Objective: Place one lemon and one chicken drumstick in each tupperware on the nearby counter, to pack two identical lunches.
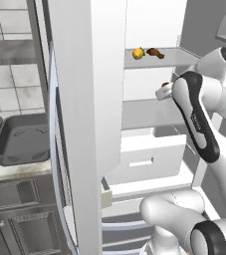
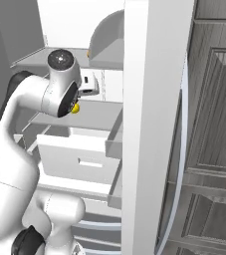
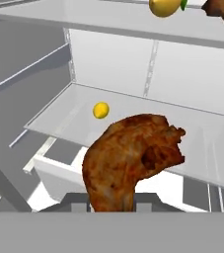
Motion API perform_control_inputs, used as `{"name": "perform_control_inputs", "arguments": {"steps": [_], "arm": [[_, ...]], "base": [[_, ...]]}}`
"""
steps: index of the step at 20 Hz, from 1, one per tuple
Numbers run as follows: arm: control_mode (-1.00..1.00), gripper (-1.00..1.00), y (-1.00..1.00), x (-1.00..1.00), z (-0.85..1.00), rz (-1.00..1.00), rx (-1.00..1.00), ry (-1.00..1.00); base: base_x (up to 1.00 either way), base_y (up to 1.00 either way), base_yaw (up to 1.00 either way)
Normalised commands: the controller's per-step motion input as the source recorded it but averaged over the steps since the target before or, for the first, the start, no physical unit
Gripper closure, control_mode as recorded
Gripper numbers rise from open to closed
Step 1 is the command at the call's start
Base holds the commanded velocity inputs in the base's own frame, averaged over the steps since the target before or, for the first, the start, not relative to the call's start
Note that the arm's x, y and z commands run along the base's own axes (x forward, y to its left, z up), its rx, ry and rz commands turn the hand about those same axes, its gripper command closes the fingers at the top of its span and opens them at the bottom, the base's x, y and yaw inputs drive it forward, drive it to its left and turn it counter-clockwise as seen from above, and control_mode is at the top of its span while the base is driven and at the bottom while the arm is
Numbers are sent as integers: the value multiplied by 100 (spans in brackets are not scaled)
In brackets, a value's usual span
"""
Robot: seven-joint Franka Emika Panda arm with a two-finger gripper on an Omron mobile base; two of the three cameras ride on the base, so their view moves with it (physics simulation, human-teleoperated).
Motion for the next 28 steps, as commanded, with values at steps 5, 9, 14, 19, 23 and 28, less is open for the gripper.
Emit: {"name": "perform_control_inputs", "arguments": {"steps": [5, 9, 14, 19, 23, 28], "arm": [[100, 100, -3, -18, -3, 0, 0, 0], [100, 100, 0, 0, 0, 0, 0, 0], [100, 100, 0, 0, 0, 0, 0, 0], [100, 100, 0, 0, 0, 0, 0, 0], [100, 100, 0, 0, 0, 0, 0, 0], [100, 100, 0, 0, 0, 0, 0, 0]], "base": [[-9, 0, 0], [-66, 0, 0], [-96, 0, 0], [-70, 18, 0], [-26, 60, 0], [-1, 97, 0]]}}
